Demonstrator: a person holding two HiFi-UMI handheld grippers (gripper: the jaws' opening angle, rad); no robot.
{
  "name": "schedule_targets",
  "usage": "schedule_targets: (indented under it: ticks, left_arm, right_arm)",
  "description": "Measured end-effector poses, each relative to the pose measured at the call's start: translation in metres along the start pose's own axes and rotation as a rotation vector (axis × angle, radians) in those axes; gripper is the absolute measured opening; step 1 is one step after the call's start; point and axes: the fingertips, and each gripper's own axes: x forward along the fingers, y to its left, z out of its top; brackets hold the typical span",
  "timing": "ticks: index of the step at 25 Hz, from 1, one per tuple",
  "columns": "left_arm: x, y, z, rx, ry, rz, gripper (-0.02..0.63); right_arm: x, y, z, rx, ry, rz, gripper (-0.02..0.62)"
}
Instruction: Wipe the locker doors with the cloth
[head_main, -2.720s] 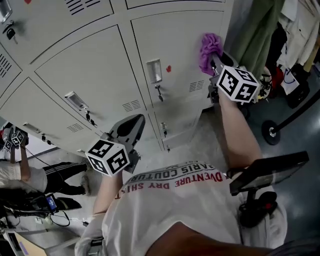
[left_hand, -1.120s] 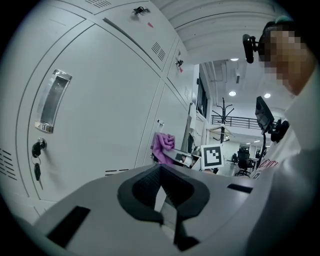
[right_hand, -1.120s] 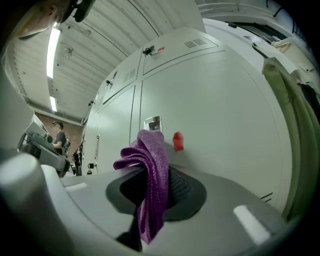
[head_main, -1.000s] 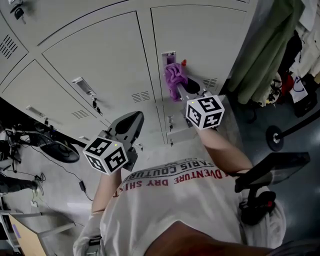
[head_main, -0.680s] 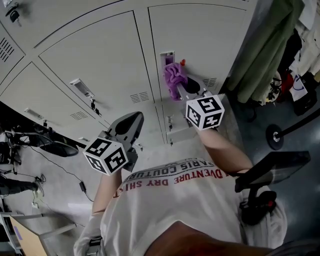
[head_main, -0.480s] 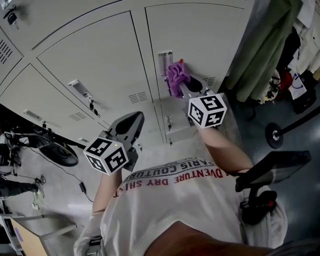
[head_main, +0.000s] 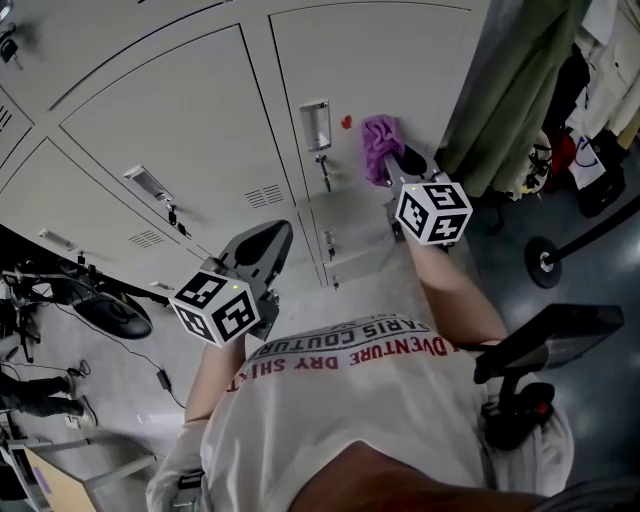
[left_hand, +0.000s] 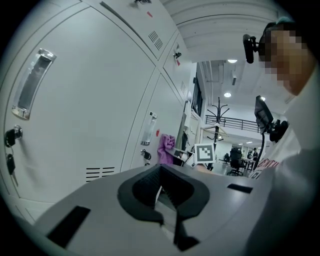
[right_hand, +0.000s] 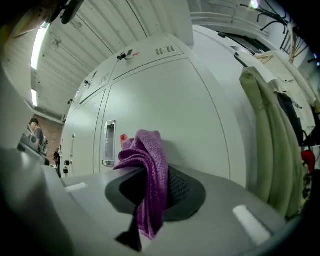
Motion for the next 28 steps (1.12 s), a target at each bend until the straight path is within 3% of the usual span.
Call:
schedule_targets:
  ticks: [9,14,17,23,28]
  left_arm:
    - [0.004,0.003,-0.001,-0.01,0.005,-0.009,0.0]
    - [0.004,0.006,-0.003,-0.01,0.009,-0.009,-0.002]
    - [0.004,0.007,-0.003,-0.009,0.01,-0.01,-0.002]
    - [0.003,0.004,-0.003,-0.012,0.008,-0.018,0.0]
    - [-0.004,0.001,-0.006,-0.009,0.009,-0.011,0.0]
  right_arm:
    - [-0.021,-0.067,0.008,-0.004,-0.023,-0.153,0.054]
    - [-0.036,-0.112,0.003,0.084,-0.038,-0.256,0.054]
    - [-0.038,-0.119,-0.001,0.135,-0.042,-0.255,0.054]
    - [-0.039,-0.117,0.0,0.115,-0.028,-0.265,0.052]
    - [-0.042,-0.092,-0.003,0.151,-0.006,-0.21,0.054]
